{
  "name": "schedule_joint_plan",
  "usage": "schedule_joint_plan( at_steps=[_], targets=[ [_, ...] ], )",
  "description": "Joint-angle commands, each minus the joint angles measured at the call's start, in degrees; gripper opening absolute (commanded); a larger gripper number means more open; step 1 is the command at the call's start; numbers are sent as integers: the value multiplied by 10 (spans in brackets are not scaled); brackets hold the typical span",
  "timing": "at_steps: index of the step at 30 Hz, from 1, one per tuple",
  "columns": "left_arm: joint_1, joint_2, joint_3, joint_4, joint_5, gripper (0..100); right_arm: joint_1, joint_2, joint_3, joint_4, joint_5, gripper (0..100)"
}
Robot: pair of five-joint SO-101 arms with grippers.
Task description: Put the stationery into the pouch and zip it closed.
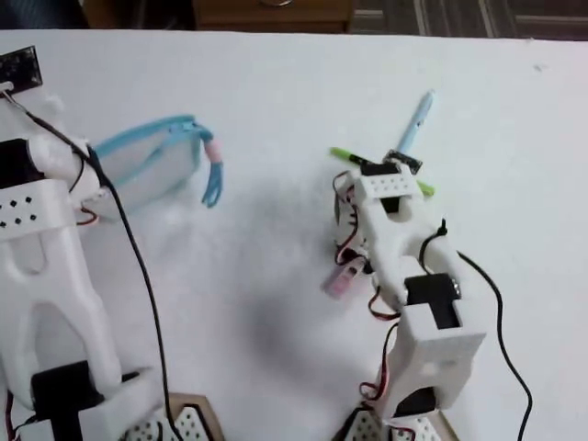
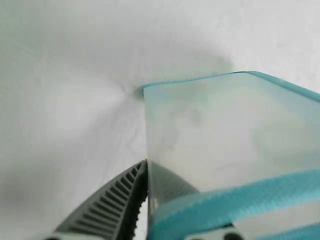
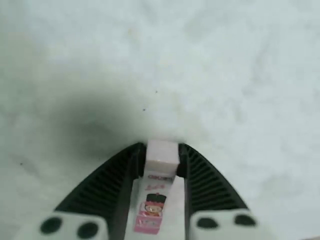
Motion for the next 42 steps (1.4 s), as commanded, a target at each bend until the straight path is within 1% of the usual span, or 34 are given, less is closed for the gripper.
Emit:
schedule_joint_plan(
  at_steps=[1, 5, 7, 9, 11, 13, 15, 20, 22, 25, 28, 30, 36, 42],
  targets=[
    [-3, -23, -4, -2, 2, 24, -4, -61, -16, 18, 3, 22],
    [-3, -23, -4, -2, 2, 24, -6, -179, -62, 62, 4, 17],
    [-3, -23, -4, -2, 2, 24, -9, -247, -97, 73, 25, 17],
    [-3, -23, -4, -2, 2, 24, -20, -319, -139, 69, 37, 17],
    [-3, -23, -4, -2, 2, 24, -48, -381, -189, 48, 38, 17],
    [-3, -23, -4, -2, 2, 24, -94, -434, -227, 0, 38, 17],
    [-2, -23, -4, -2, 2, 24, -151, -471, -244, -70, 38, 17],
    [-1, -23, -4, -2, 2, 24, -290, -481, -244, -255, 40, 17],
    [-1, -23, -4, -2, 2, 24, -327, -454, -236, -313, 74, 17],
    [-1, -23, -4, -2, 2, 24, -364, -399, -200, -423, 162, 17],
    [-1, -23, -4, -3, 2, 24, -385, -349, -151, -530, 227, 17],
    [-1, -23, -4, -4, 2, 24, -390, -326, -120, -568, 247, 17],
    [-3, -23, -4, -3, 2, 24, -372, -318, -50, -598, 250, 17],
    [-2, -23, -4, -4, 2, 24, -349, -342, -10, -600, 252, 17]
  ],
)
